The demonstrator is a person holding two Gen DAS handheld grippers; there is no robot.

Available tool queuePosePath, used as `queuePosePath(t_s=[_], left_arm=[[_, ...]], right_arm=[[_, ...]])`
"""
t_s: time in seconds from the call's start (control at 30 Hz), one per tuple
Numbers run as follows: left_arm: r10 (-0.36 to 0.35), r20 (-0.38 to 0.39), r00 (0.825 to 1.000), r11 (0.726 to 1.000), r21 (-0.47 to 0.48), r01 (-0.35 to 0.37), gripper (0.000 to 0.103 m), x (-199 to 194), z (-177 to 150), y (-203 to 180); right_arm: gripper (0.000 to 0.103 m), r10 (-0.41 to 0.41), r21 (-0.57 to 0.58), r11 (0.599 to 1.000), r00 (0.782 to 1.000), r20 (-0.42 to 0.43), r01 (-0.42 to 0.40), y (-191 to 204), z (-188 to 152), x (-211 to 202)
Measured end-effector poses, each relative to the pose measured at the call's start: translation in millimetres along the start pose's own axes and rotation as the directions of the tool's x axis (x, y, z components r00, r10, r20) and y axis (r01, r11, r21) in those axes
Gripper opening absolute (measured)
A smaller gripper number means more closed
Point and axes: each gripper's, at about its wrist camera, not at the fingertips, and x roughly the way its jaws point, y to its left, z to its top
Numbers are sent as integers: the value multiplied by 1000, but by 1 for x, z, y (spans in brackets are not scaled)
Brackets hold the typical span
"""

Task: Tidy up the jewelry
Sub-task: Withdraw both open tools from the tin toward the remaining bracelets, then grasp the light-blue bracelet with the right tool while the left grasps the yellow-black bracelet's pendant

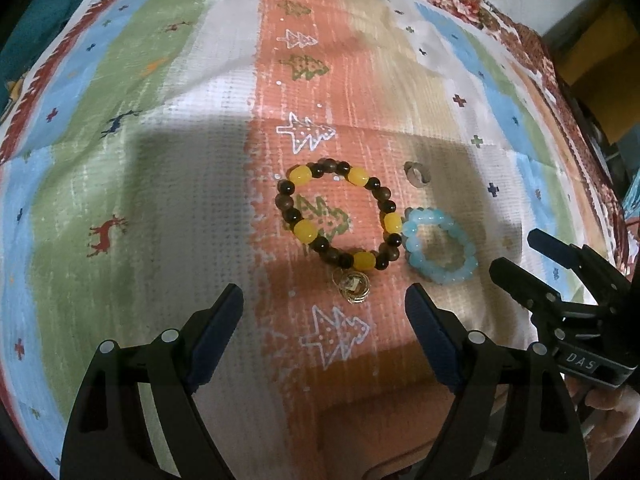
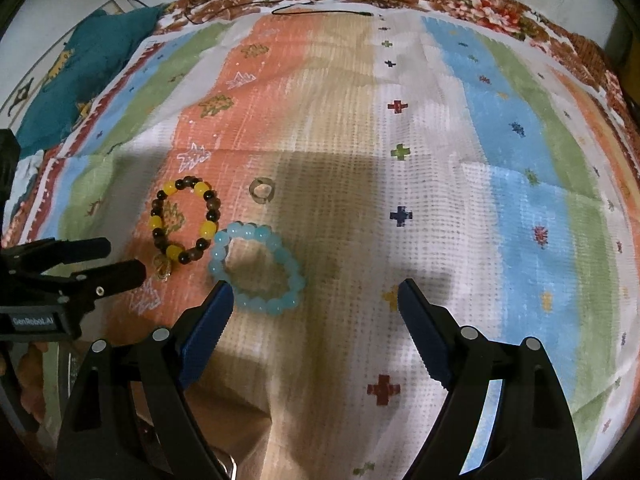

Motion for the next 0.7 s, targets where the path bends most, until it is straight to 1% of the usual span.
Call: queuePosePath(t_s=[0.1,0.17,0.2,0.4,0.43,0.47,0.5,0.53,0.57,0.6,0.67,0.7], left_arm=[[3,-11,1000,1000,14,-3,81,4,2,-2],[1,-22,1000,1000,28,0,77,7,3,-4],[2,-29,1000,999,40,-1,77,10,4,-5],[43,-41,998,996,85,-39,74,19,5,-12],[50,-41,998,995,92,-46,73,19,5,-13],[57,-40,998,994,97,-53,67,20,6,-13],[72,-36,997,992,107,-68,64,20,6,-14],[83,-35,996,990,113,-79,60,21,6,-14],[91,-35,995,989,117,-86,59,21,6,-14],[97,-36,995,988,121,-92,58,21,7,-14],[105,-36,994,987,124,-99,50,22,9,-15],[111,-37,993,987,124,-105,48,22,10,-14]], right_arm=[[84,12,4,1000,1000,-6,-12,1,3,5],[84,14,0,1000,1000,-10,-14,2,3,8],[84,12,-1,1000,1000,-11,-12,2,3,9],[84,6,-7,1000,1000,-17,-6,4,6,16],[84,9,-10,1000,1000,-21,-9,4,6,18],[84,9,-15,1000,1000,-25,-10,5,6,19],[83,8,-19,1000,1000,-27,-8,6,6,21],[77,6,-24,1000,999,-32,-7,7,6,23],[74,6,-25,1000,999,-37,-7,7,6,24],[73,7,-25,1000,999,-43,-8,7,6,26],[68,17,-26,1000,998,-57,-18,8,6,31],[67,16,-27,999,998,-60,-17,9,6,32]])
